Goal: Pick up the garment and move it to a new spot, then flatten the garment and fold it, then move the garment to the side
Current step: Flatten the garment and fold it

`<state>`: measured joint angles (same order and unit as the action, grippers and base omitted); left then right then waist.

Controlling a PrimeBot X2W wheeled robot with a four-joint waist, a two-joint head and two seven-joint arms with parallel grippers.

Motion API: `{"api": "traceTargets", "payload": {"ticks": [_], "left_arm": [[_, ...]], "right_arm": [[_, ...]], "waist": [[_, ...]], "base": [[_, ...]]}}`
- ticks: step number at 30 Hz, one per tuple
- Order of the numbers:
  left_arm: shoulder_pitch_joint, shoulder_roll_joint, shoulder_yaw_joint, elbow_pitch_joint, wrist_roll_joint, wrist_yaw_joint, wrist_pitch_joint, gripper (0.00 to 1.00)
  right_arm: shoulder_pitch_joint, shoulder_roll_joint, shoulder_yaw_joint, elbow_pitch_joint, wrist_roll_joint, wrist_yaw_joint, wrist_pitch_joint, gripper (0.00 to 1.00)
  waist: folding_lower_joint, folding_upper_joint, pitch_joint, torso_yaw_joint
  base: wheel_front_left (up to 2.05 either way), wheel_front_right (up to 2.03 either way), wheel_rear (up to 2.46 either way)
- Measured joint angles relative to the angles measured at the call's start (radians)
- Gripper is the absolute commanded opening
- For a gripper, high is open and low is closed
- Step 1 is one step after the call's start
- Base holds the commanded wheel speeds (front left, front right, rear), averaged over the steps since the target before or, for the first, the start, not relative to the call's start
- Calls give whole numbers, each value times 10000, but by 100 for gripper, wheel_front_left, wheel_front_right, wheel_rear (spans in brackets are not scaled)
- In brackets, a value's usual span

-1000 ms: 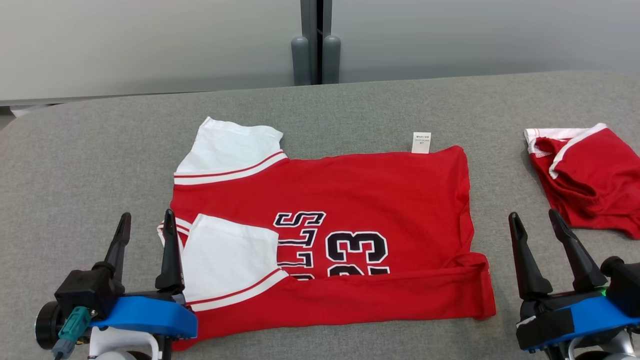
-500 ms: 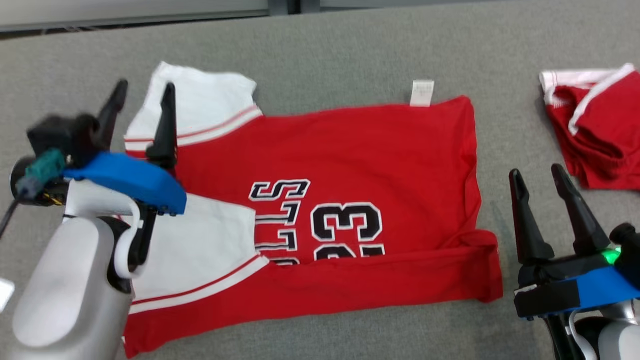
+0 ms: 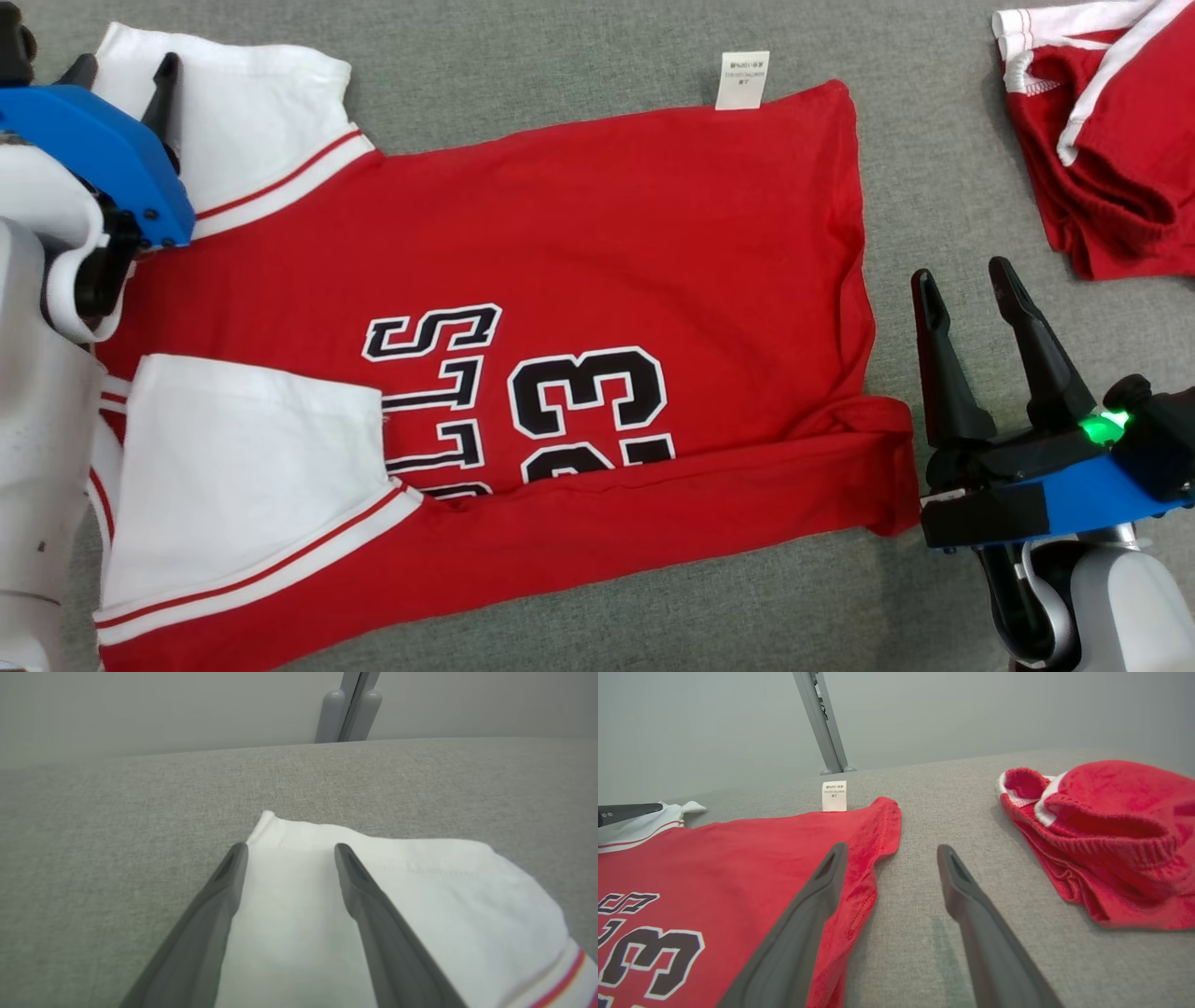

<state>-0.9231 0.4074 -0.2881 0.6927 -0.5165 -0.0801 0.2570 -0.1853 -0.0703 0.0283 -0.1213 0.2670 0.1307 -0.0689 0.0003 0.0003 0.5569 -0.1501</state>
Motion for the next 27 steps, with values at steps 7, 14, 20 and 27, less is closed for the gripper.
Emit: {"api": "traceTargets", "payload": {"ticks": [7,14,20,27], "left_arm": [[-885,178,-38,1313,-10,-130,82,93],[-1244,-71,-360,1835,-75,-343,-90,0],[-1572,-518,-706,2029,-105,-433,-535,0],[-1875,-840,-1049,2309,-207,-456,-1035,0]], "right_arm": [[-329,-13,98,499,161,0,-307,100],[-1389,-648,242,1388,439,0,-251,100],[-2536,-1256,694,2288,635,0,-27,100],[-4010,-1730,932,3854,1060,0,157,100]], "waist": [[-3,0,280,-252],[-2,0,242,-4],[-2,-2,326,474],[-1,-1,577,916]], "base": [[0,0,0],[0,0,0],[0,0,0],[0,0,0]]}}
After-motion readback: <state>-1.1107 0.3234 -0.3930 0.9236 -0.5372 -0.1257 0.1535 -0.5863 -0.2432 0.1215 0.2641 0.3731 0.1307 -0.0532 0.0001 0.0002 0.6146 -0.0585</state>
